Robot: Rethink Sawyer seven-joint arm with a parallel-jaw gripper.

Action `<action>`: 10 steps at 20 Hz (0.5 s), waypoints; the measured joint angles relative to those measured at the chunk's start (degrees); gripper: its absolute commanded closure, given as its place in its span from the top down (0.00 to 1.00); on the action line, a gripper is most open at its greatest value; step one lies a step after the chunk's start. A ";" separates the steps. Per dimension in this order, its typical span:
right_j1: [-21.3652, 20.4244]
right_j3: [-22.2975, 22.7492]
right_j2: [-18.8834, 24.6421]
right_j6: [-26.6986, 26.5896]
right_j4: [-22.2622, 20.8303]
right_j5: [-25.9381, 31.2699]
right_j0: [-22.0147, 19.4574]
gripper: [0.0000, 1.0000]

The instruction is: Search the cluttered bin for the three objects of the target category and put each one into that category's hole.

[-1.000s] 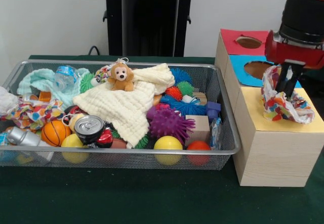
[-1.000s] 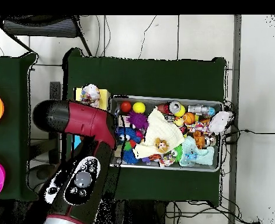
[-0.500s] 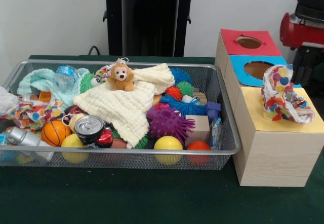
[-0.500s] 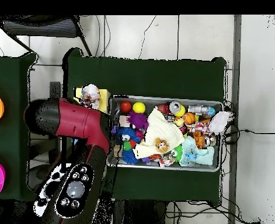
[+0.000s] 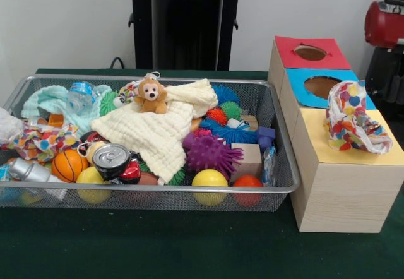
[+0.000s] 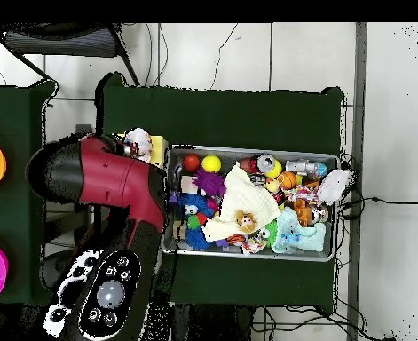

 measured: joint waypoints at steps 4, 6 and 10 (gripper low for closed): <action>0.85 -3.73 -0.06 0.00 0.01 -0.02 -1.47 0.00; 1.54 -5.85 -0.12 0.00 -0.01 -0.11 -2.46 0.00; 3.54 -10.23 -0.36 0.00 0.00 -0.64 -4.65 0.00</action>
